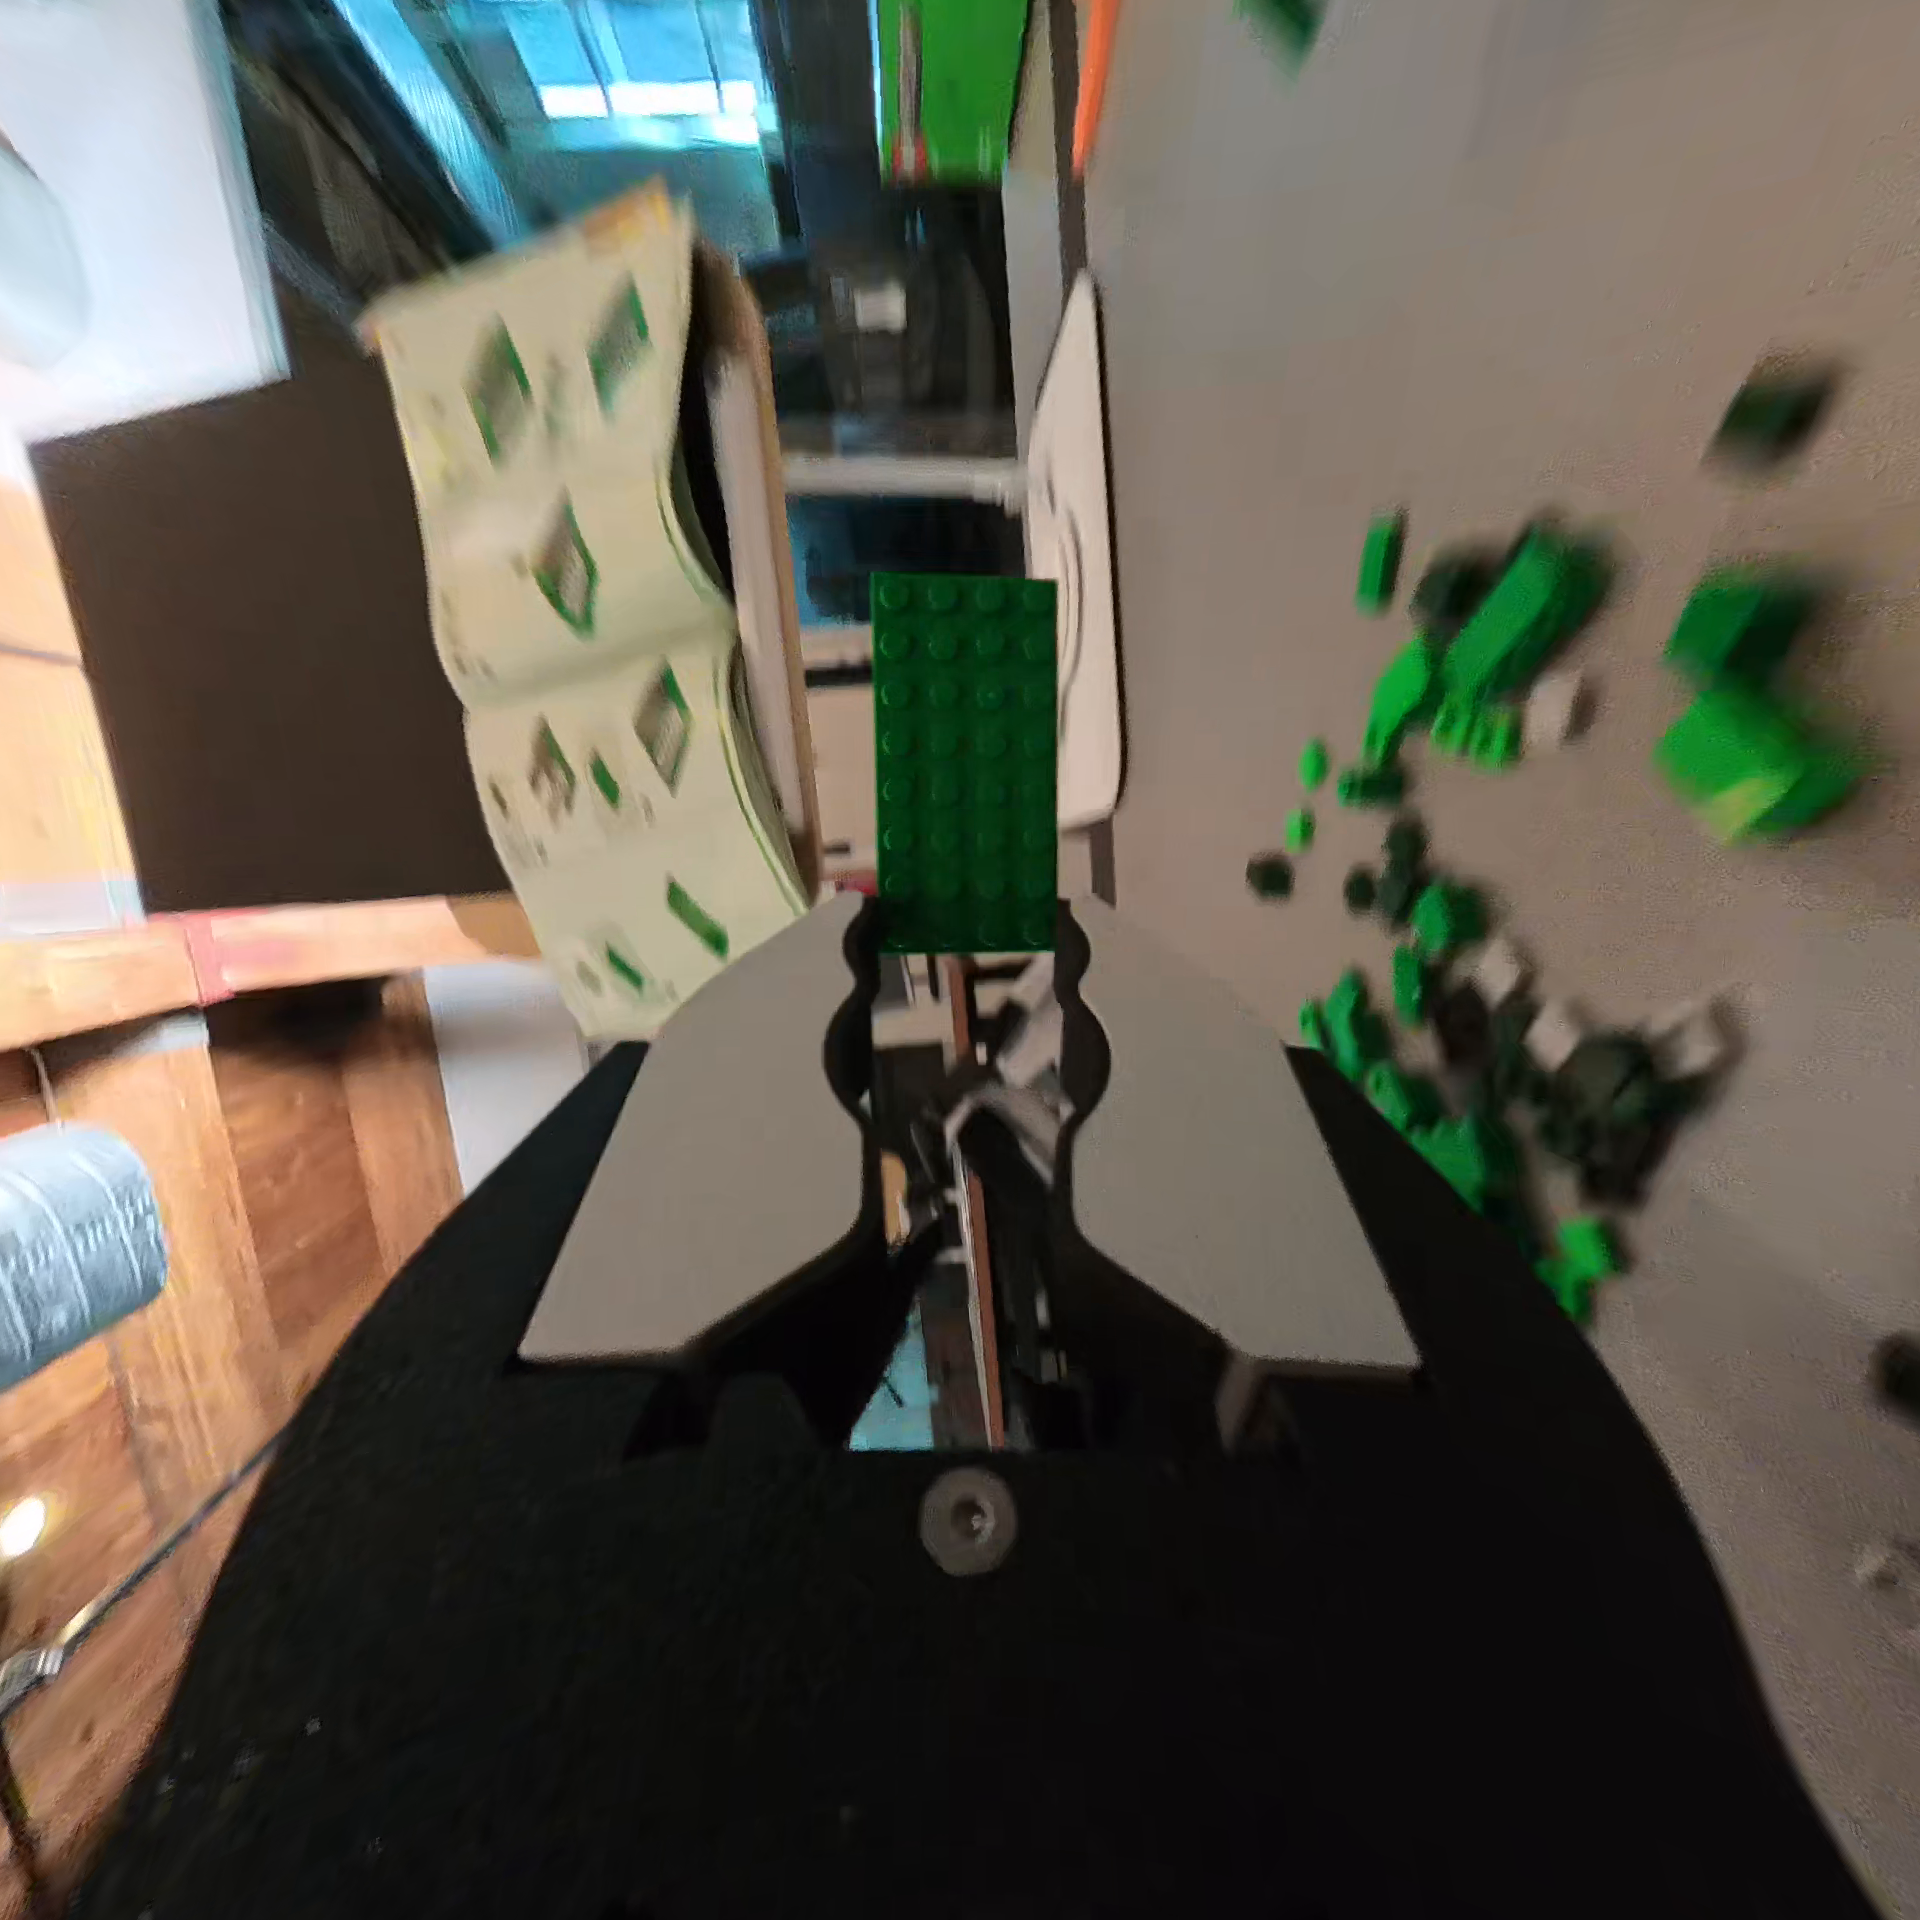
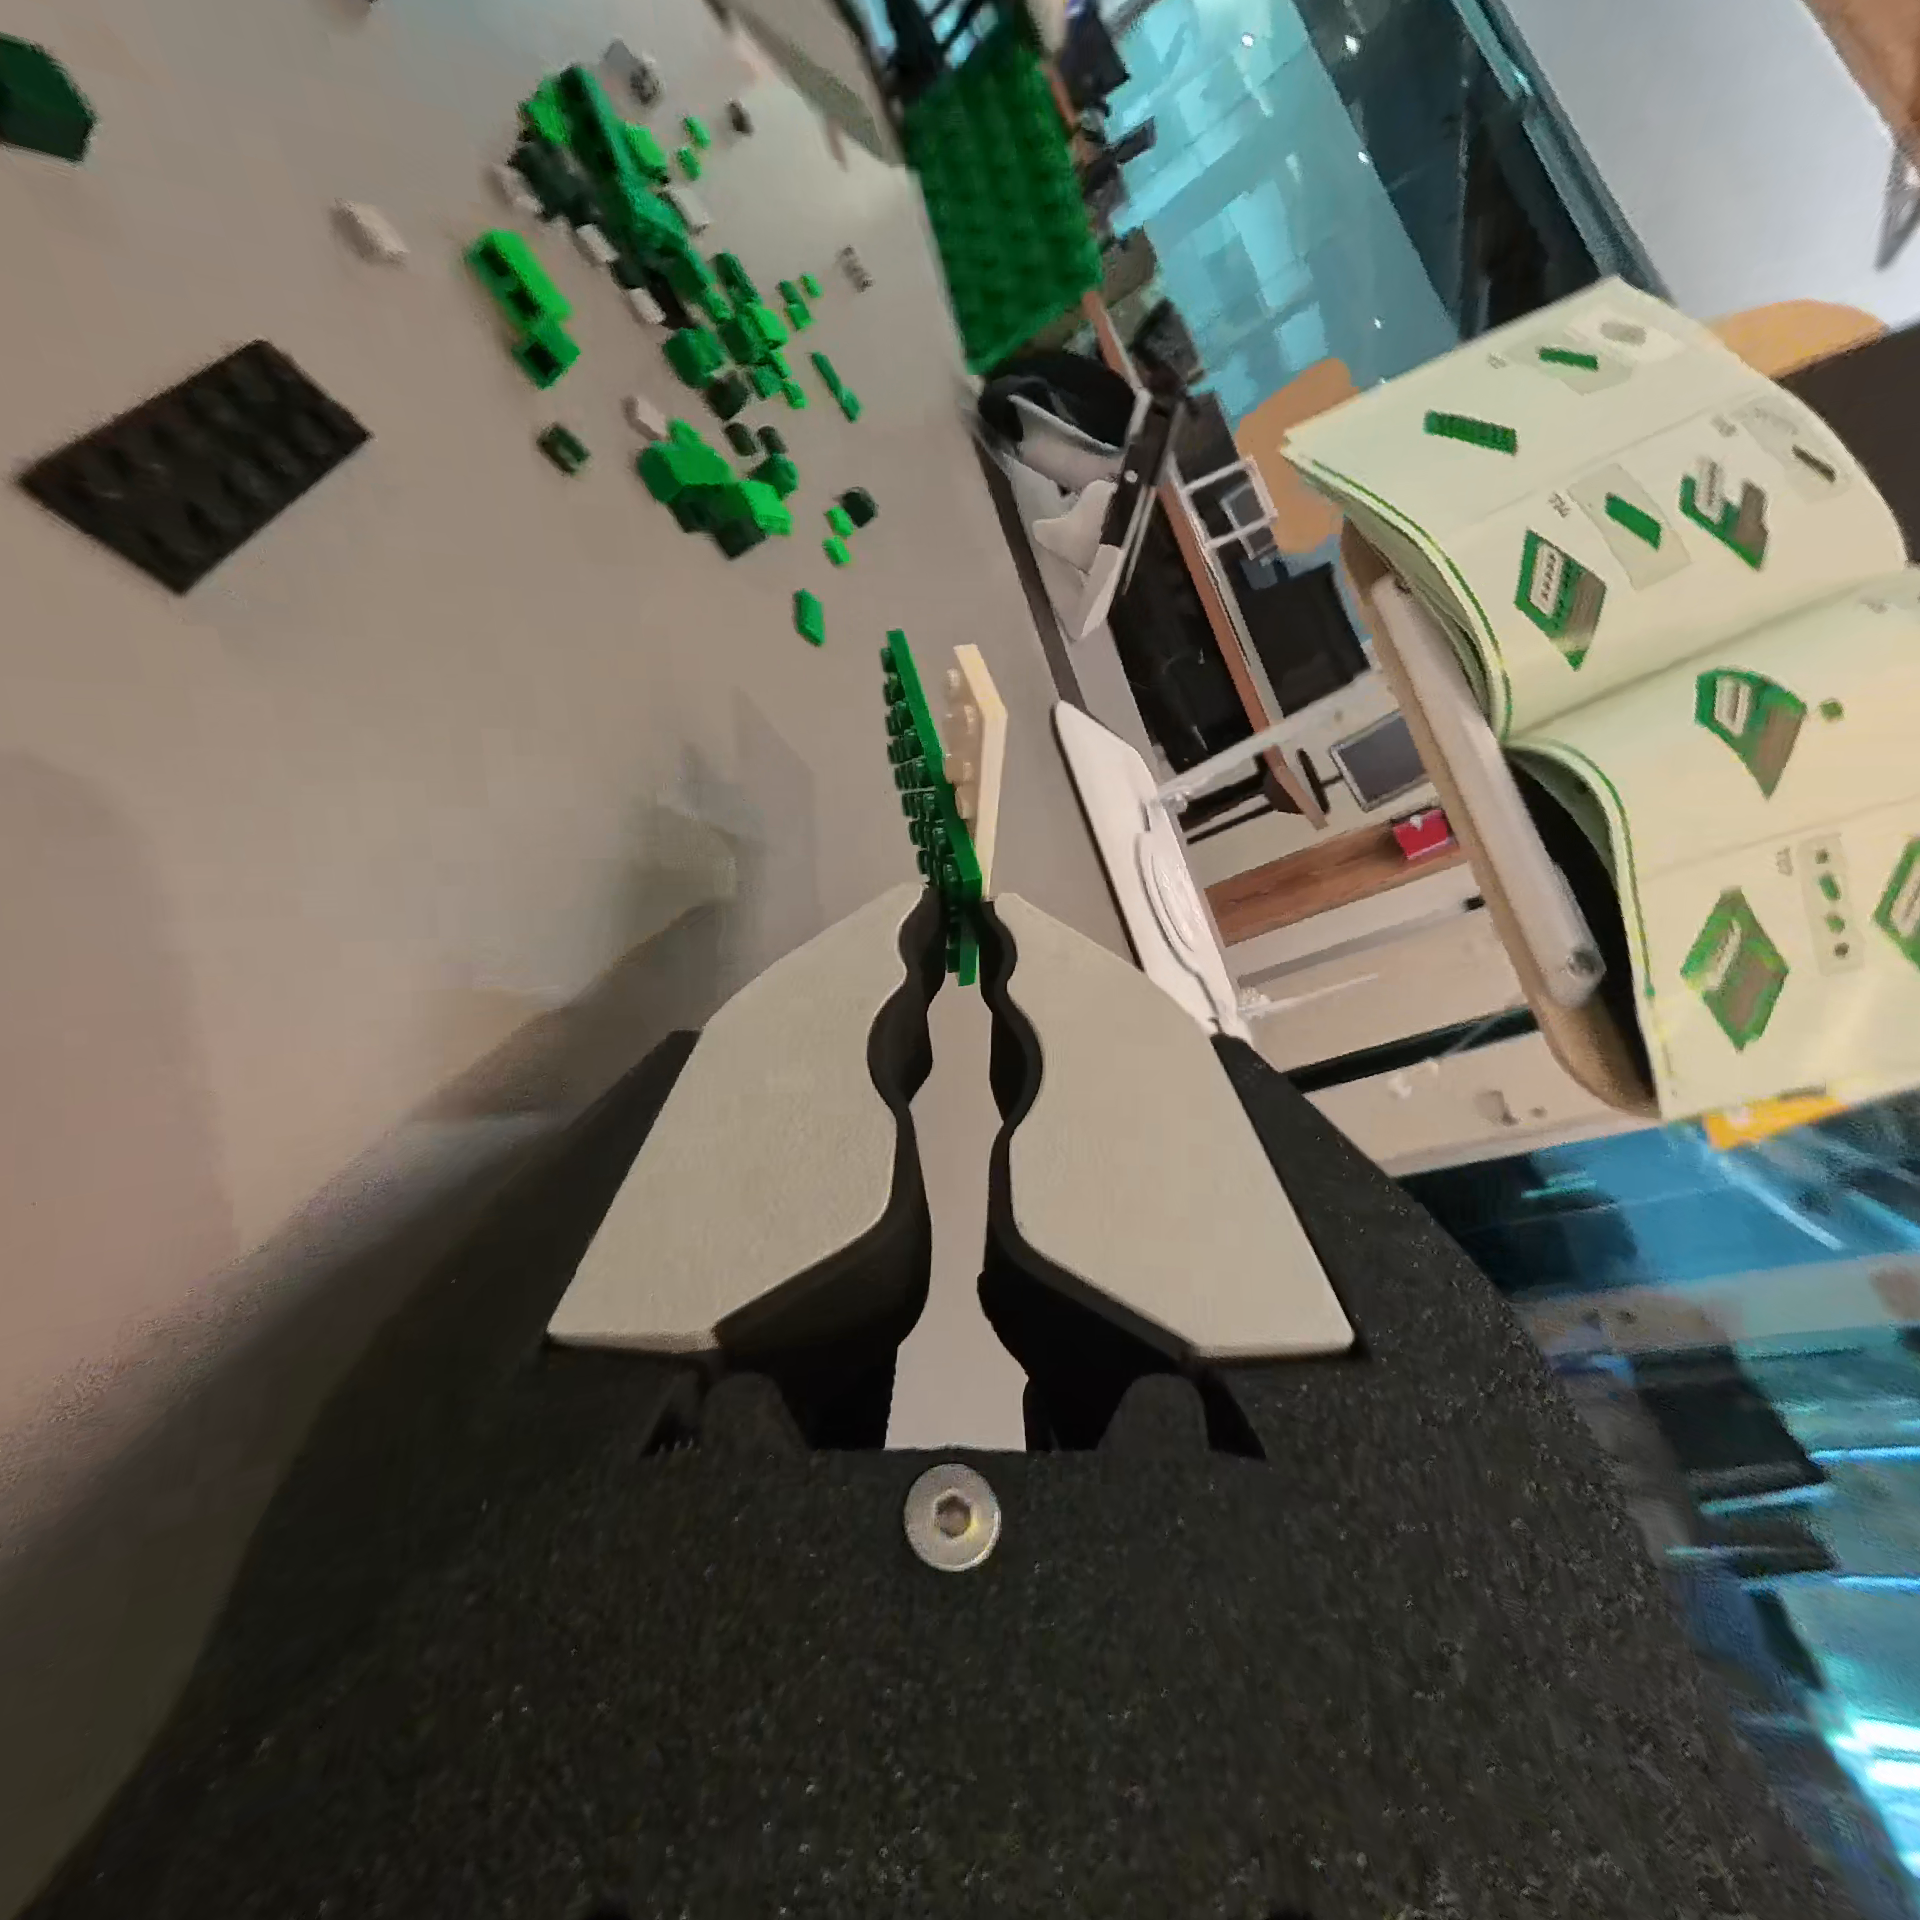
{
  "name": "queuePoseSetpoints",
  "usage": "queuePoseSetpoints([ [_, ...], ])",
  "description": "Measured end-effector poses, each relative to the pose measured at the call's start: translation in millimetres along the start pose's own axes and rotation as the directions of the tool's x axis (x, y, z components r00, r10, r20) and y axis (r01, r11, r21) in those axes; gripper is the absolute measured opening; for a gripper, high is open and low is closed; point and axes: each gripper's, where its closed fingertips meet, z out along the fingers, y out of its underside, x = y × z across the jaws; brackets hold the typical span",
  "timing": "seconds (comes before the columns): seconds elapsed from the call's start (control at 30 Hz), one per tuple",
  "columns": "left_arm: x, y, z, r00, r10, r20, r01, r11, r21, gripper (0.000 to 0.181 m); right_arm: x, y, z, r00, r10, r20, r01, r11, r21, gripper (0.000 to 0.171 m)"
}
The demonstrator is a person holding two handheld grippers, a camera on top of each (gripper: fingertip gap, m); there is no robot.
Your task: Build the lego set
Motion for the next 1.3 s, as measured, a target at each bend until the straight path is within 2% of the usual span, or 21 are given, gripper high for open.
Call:
queuePoseSetpoints([
  [0.1, 4, -69, -9, 0.999, 0.044, -0.026, -0.040, 0.987, 0.154, 0.032, 15, 14, -12, 0.996, 0.079, -0.030, -0.079, 0.997, -0.002, 0.005],
  [0.2, 18, -126, -13, 0.991, 0.118, -0.058, -0.097, 0.957, 0.275, 0.032, 19, 33, -28, 0.996, 0.083, -0.035, -0.084, 0.996, -0.030, 0.005],
  [0.37, 24, -180, 2, 0.978, 0.210, -0.003, -0.196, 0.918, 0.345, 0.032, 23, 55, -57, 0.995, 0.089, -0.043, -0.092, 0.994, -0.058, 0.005],
  [0.5, 36, -200, 24, 0.942, 0.334, 0.037, -0.329, 0.895, 0.302, 0.032, 27, 69, -70, 0.995, 0.089, -0.044, -0.093, 0.993, -0.075, 0.005],
  [0.67, 54, -203, 23, 0.904, 0.428, -0.003, -0.410, 0.866, 0.285, 0.043, 17, 61, -74, 0.998, 0.055, 0.027, -0.055, 0.998, -0.012, 0.005],
  [0.83, 62, -191, 4, 0.874, 0.456, -0.165, -0.389, 0.862, 0.325, 0.046, -4, 47, -73, 0.992, -0.076, 0.098, 0.073, 0.997, 0.038, 0.005],
  [0.97, 62, -175, -4, 0.875, 0.341, -0.343, -0.251, 0.926, 0.280, 0.029, -11, 42, -73, 0.968, -0.237, 0.081, 0.233, 0.971, 0.056, 0.005],
  [1.07, 65, -173, -9, 0.841, 0.113, -0.530, 0.015, 0.973, 0.231, 0.017, -9, 37, -69, 0.916, -0.400, 0.016, 0.398, 0.914, 0.077, 0.005],
  [1.1, 63, -172, -9, 0.820, 0.030, -0.572, 0.107, 0.973, 0.204, 0.020, -10, 35, -68, 0.904, -0.427, 0.003, 0.424, 0.900, 0.096, 0.005],
  [1.17, 60, -174, -10, 0.740, -0.127, -0.661, 0.298, 0.942, 0.153, 0.028, -12, 28, -68, 0.881, -0.473, -0.021, 0.470, 0.869, 0.155, 0.005],
  [1.23, 55, -182, -10, 0.628, -0.254, -0.736, 0.486, 0.866, 0.116, 0.034, -13, 26, -66, 0.864, -0.503, -0.029, 0.499, 0.846, 0.185, 0.005],
  [1.3, 53, -190, -7, 0.515, -0.315, -0.797, 0.611, 0.788, 0.083, 0.037, -16, 28, -64, 0.846, -0.532, -0.024, 0.525, 0.826, 0.204, 0.005],
])
